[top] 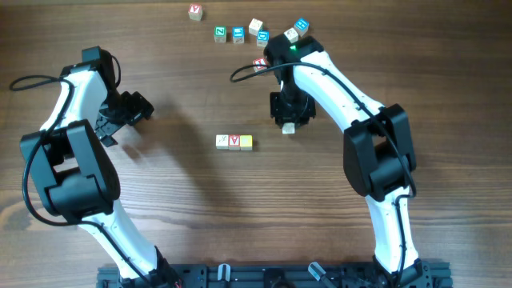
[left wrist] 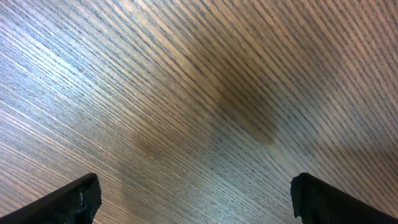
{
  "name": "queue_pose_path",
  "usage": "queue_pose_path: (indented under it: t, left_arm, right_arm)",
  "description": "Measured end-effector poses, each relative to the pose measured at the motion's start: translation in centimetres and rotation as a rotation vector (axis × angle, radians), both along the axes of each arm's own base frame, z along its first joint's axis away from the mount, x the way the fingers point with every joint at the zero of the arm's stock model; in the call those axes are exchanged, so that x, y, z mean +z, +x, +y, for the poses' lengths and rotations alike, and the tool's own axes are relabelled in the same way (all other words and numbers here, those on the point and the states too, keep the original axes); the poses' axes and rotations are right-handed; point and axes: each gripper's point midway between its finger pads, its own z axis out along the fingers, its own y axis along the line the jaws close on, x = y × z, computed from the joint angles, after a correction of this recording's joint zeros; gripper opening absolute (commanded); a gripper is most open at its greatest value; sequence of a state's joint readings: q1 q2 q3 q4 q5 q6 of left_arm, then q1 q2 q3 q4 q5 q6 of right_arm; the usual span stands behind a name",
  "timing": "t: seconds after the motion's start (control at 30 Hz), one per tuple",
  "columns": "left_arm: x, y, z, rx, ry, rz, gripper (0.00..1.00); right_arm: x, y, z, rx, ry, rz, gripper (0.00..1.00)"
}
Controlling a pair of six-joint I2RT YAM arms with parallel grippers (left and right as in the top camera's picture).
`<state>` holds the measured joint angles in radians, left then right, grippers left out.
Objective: Form a horizontal line
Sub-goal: 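Grasp the white dove-picture block with the right gripper, then carry the dove block and set it right of the 'C' block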
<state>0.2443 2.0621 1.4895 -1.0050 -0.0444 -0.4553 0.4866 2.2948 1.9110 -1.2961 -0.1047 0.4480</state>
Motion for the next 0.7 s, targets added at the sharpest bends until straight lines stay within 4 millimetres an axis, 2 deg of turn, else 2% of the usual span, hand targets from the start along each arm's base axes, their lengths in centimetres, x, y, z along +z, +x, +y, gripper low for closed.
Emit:
queue_pose_path:
  t: [0.23, 0.37, 0.43, 0.57, 0.7]
  left_arm:
    - [0.0, 0.0, 0.0, 0.0, 0.0, 0.0, 1.0]
    - [0.0, 0.0, 0.0, 0.0, 0.0, 0.0, 1.0]
    - [0.0, 0.0, 0.0, 0.0, 0.0, 0.0, 1.0]
    - [0.0, 0.0, 0.0, 0.0, 0.0, 0.0, 1.0]
    - [0.0, 0.0, 0.0, 0.0, 0.0, 0.0, 1.0]
  right_arm:
    - [-0.6, -0.3, 2.9, 0.046, 0.059, -0.03, 0.35]
    - [-0.6, -0.6, 3.3, 0.057, 0.06, -0.029, 0.5]
    - [-0.6, -0.6, 3.4, 0.062, 0.063, -0.028, 0.53]
    - [-0.6, -0.5, 3.6, 0.06, 0.07, -0.033, 0.54]
    - [-0.7, 0.9, 3.6, 0.063, 0.058, -0.099, 0.54]
